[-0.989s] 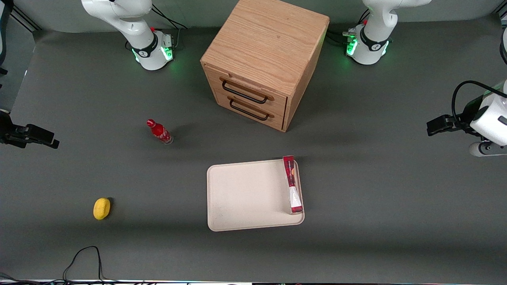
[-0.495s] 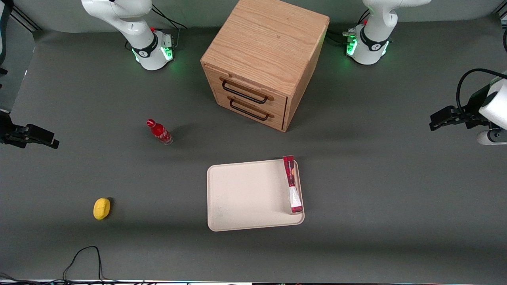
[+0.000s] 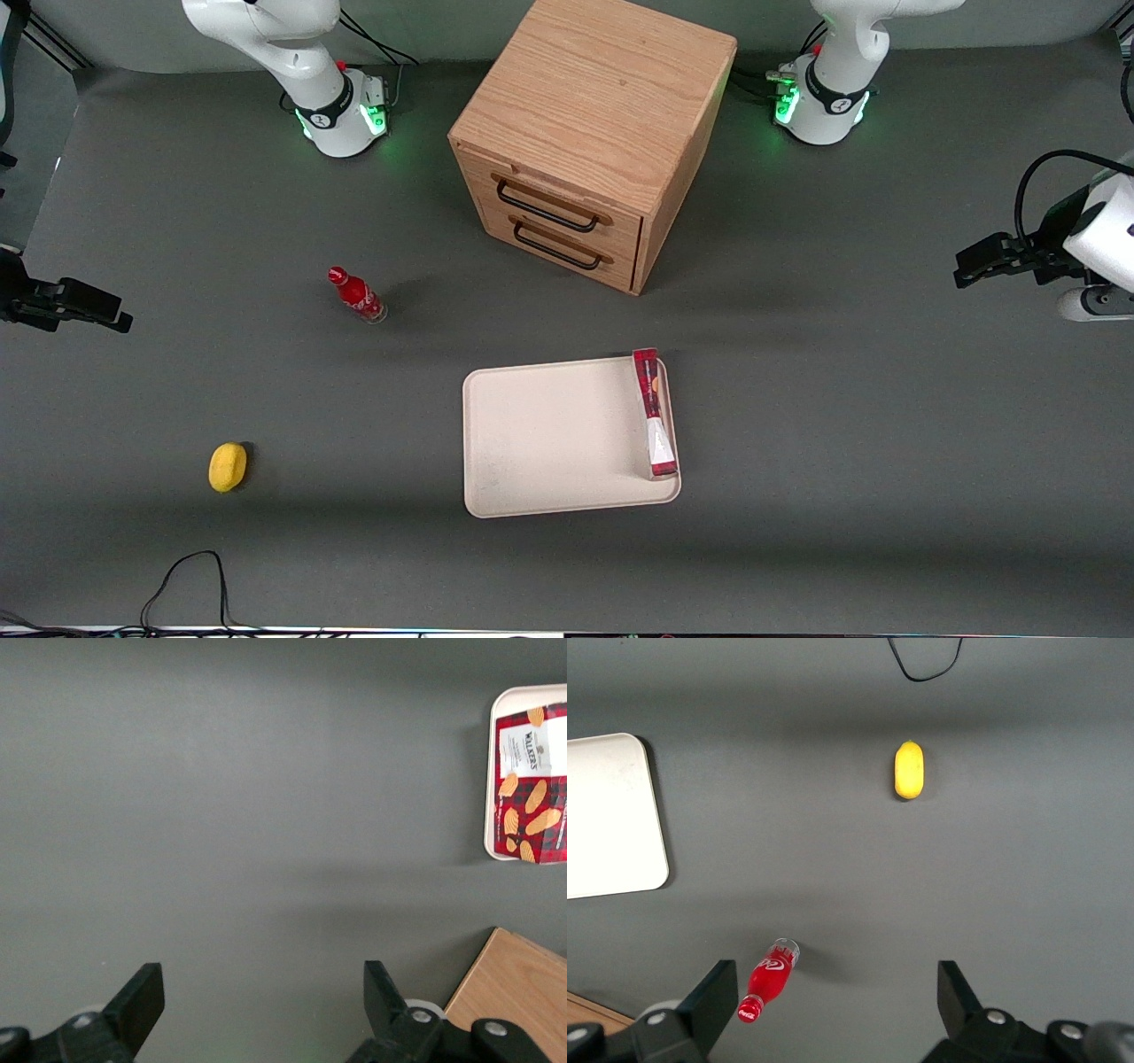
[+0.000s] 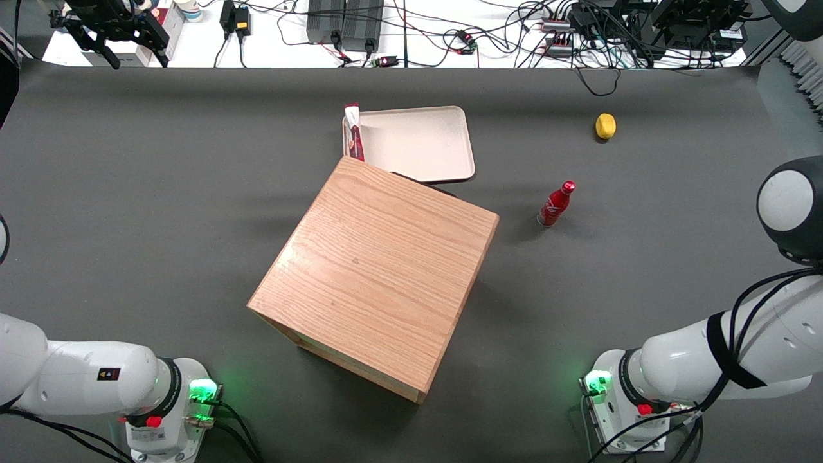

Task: Place red cookie box on tray

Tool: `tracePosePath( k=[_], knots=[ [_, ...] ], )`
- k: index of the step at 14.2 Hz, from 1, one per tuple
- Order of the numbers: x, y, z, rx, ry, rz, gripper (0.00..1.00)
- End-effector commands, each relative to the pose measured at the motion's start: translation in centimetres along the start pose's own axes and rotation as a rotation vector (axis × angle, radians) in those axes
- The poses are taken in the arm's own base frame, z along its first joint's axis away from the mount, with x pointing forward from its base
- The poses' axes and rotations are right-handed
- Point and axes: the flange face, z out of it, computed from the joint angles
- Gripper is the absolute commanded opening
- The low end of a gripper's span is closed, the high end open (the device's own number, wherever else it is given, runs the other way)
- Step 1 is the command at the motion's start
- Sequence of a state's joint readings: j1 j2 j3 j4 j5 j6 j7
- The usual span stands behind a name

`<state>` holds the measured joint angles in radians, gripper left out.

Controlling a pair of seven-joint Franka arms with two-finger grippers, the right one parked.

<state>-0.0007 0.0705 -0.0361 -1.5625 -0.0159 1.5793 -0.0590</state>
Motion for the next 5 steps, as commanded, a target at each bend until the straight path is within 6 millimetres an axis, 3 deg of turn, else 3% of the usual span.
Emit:
tracePosePath(
  k=[1, 5],
  knots=[
    [-0.37, -0.13, -0.18, -0.003, -0.020, 0.035, 1.00],
    [-0.36, -0.16, -0.07, 0.008, -0.024, 0.039, 1.00]
  ],
)
